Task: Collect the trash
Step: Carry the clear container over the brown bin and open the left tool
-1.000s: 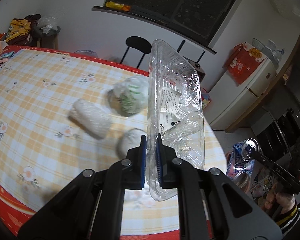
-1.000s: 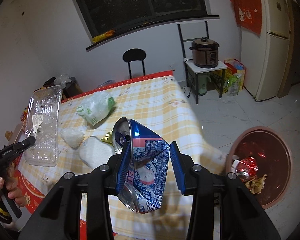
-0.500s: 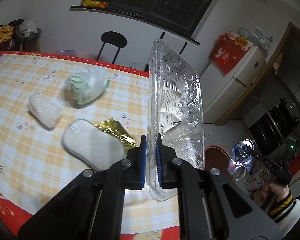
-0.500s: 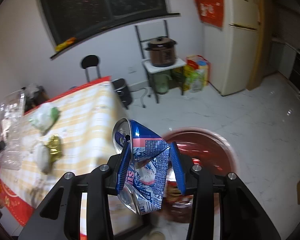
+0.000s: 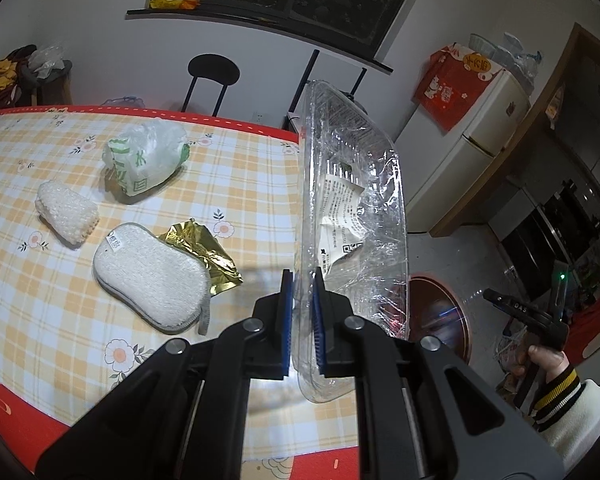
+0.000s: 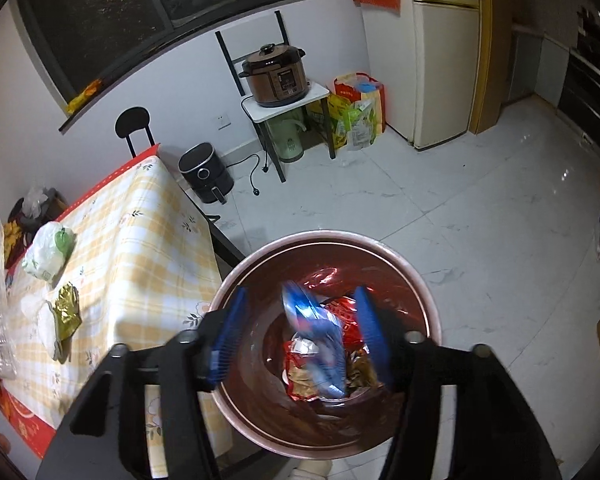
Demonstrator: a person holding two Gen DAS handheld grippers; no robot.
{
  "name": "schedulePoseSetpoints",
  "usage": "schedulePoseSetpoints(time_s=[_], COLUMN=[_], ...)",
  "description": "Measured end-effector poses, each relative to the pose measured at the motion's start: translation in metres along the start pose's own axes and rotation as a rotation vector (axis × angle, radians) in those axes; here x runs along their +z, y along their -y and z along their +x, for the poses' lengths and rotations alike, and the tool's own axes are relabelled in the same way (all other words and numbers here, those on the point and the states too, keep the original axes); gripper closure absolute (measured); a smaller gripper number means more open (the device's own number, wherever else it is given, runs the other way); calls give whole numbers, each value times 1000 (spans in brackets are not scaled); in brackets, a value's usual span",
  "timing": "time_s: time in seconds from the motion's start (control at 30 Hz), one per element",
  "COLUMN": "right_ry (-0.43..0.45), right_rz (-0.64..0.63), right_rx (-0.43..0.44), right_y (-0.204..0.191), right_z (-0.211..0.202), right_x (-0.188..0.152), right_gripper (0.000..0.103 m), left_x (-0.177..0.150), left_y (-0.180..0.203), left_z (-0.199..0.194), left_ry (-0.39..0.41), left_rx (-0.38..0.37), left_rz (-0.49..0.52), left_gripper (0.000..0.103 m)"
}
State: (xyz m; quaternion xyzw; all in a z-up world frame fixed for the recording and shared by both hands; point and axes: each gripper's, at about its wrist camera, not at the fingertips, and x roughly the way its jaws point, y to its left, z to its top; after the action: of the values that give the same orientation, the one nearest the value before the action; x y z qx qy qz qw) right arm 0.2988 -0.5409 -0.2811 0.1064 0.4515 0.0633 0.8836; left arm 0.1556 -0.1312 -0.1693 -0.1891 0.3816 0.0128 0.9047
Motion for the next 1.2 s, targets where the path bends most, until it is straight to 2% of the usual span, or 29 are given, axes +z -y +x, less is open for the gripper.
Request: schedulePoseSetpoints(time_s=[0.03, 0.13, 0.2, 0.3, 0.63, 0.97, 1.2], right_ry=[5, 30, 60, 105, 225, 288, 310], right_rz=[5, 4, -3, -14, -24, 45, 114], right_rx=[4, 0, -3, -6, -36, -82, -134], right_y=[0, -5, -8, -11, -1, 45, 84], right_z=[-1, -12, -26, -46, -118, -172, -195], right_x=[0, -3, -3, -4, -10, -32, -49], right_gripper=[41, 28, 15, 6, 5, 5, 5], left_x=[0, 2, 4, 5, 1, -19, -38], left_y=[2, 8, 13, 24, 83, 158, 200], left_z=[0, -1, 0, 2, 28, 76, 116], left_ry=[1, 2, 4, 1, -45, -131, -219], left_rx=[-2, -11, -22, -40, -133, -208, -216], left_rz=[7, 27, 41, 62, 166, 274, 328], left_gripper=[91, 91, 91, 91, 91, 90, 90])
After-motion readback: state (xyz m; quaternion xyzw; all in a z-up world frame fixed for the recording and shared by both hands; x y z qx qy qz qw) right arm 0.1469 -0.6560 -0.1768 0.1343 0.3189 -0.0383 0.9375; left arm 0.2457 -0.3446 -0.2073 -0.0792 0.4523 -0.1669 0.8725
